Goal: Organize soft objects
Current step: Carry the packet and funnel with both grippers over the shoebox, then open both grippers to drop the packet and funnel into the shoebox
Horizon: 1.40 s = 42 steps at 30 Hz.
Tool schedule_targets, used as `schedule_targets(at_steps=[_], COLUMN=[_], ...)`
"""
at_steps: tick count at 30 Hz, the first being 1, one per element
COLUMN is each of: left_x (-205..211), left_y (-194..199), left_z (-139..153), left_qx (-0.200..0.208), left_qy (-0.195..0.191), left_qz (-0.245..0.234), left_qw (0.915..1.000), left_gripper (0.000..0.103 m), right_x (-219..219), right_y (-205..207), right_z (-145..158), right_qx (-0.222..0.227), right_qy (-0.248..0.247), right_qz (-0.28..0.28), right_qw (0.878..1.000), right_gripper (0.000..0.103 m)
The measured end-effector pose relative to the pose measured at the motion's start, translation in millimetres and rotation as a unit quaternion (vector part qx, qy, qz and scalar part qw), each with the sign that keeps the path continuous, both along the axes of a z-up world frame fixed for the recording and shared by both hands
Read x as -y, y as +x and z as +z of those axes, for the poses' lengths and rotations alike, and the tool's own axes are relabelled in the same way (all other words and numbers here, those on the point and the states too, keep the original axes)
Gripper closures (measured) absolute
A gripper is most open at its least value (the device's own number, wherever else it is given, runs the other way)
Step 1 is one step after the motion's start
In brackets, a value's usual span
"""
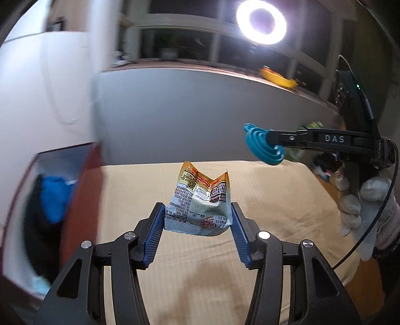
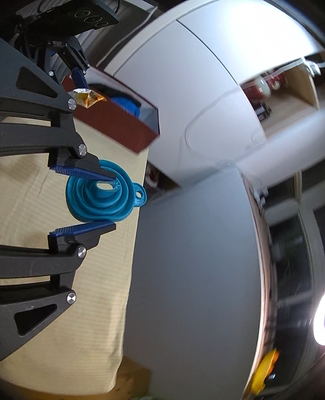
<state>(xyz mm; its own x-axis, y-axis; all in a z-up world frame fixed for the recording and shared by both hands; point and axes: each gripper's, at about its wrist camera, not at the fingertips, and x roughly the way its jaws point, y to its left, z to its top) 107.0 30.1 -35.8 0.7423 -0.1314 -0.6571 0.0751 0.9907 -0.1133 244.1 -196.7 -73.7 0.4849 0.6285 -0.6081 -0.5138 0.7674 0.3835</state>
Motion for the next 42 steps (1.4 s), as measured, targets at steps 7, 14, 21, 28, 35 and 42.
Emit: schedule_targets(at_steps=[7,14,21,28,35,42], left_x=[-83.2,-141.6,-165.9,-185.5,-189.7,-194.0], left_y=[-35.2,-59.8,-68.4,-61.3,-57.1,-55.7], left_z=[4.9,-6.2,-21.8,-34.1,-39.1,-37.0], left_qx=[0.006,-0.001,-0.012,-0.023,-0.028,-0.027], left_qy=[0.019,0.067,0.103,0.109,0.11,0.111], left_qz=[0.081,0.146,0.165,0.176,0.182,0.197], left_qw=[0.9966,0.9871,0.9809,0.9781,0.9767,0.9737], left_gripper=[0.052,0.052,0.052,0.052,0.049,0.038], right_x=[-97.7,-195.2,-271.4,-314.0,-332.6,-340.7], right_y=[2.6,8.1,16.1,22.5,27.2,29.1], right_z=[19.1,27.3,16.0,-6.4,-11.8,-6.9], right_qx=[0.008,0.01,0.01,0.005,0.004,0.012], right_qy=[-0.01,-0.026,-0.05,-0.085,-0.094,-0.1], right_qz=[0.067,0.117,0.144,0.151,0.145,0.144], right_qw=[0.998,0.993,0.988,0.985,0.985,0.984], right_gripper=[0.074,0.074,0.074,0.074,0.072,0.061])
